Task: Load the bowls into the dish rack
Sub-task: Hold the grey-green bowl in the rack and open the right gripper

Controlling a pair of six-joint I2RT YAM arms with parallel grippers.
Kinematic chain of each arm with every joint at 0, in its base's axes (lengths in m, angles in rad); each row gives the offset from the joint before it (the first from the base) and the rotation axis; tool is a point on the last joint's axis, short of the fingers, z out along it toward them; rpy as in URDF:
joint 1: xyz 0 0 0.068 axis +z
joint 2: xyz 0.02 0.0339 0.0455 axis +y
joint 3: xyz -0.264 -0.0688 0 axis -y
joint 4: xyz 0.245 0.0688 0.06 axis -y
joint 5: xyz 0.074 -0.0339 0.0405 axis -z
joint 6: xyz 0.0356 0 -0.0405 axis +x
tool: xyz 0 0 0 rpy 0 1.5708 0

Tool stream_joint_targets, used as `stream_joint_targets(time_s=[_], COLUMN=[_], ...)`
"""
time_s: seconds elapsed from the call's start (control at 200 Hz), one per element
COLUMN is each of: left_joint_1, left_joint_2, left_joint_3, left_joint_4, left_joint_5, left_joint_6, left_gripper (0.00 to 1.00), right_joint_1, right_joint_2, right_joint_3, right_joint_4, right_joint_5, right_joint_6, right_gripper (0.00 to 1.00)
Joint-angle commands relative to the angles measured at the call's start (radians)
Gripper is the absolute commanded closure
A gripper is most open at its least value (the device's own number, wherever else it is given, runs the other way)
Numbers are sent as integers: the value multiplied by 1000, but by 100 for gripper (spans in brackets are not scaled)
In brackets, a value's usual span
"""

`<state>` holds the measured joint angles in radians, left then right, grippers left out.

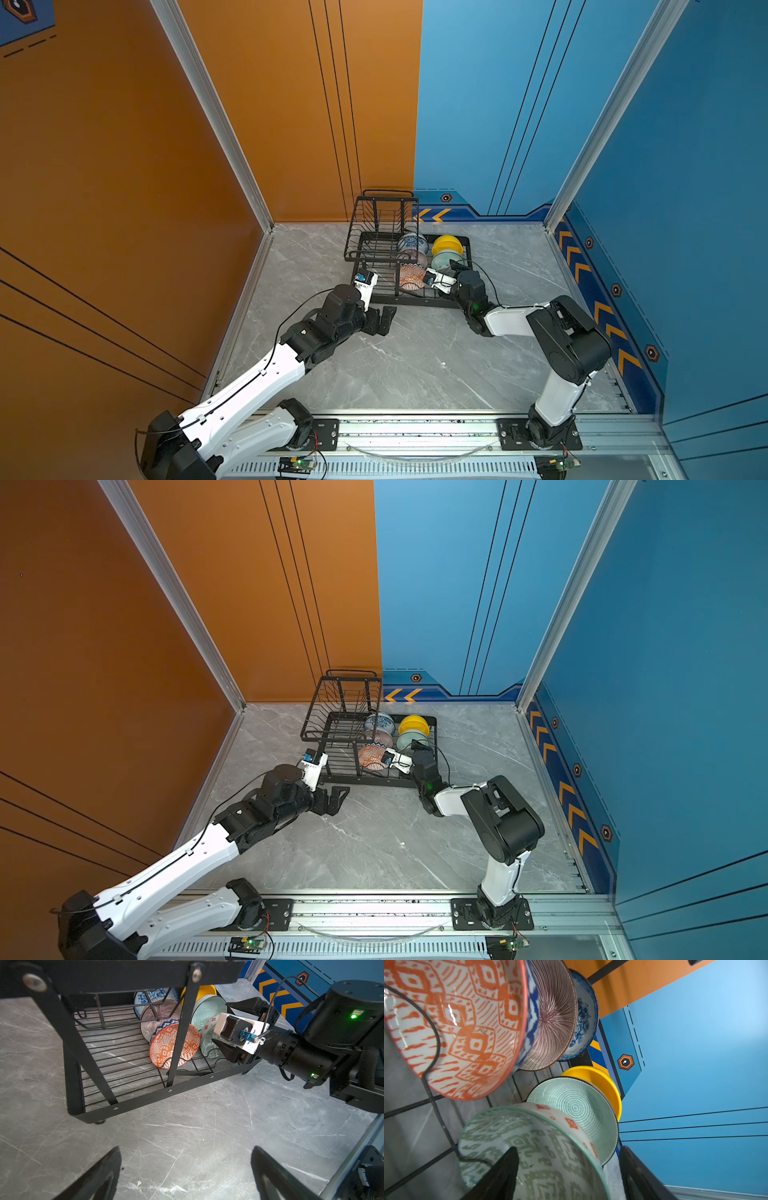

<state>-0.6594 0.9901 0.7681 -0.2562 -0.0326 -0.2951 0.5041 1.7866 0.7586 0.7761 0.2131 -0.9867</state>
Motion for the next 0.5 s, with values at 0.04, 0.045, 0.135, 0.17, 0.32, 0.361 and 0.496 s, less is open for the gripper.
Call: stream_joint_targets(time_s=[0.04,0.045,0.135,0.17,0.32,0.361,0.496], left_joint_1=[12,11,12,12,12,12,12], left_joint_2=[-11,-11,-14,-16,-20,-22,-24], left_joint_3=[-8,-8,-10,-10,-9,-10,-11], left_joint_4=[-15,-15,-15,-15,-21,-20,-21], left_joint_5=[-1,-1,-4,-4,-7,-7,-10], left_joint_6=[-4,-4,-4,-4,-3,-3,-1], left_gripper=[2,2,2,2,2,2,2], right_joint_1=[1,1,-3,-5,-7,-8,-6], right_joint_2=[-12,-13,-24,-31,-59,-70,-101], right_joint_3=[-12,-12,-14,-16,-24,-25,-39], right_joint_4=[-100,-100,-106,-107,-121,-133,-138], right_joint_5=[-33,-33,-47,-51,-59,-60,-60], right_joint_6=[45,46,54,59,77,83,104], right_gripper=[17,17,14,13,0,0,0])
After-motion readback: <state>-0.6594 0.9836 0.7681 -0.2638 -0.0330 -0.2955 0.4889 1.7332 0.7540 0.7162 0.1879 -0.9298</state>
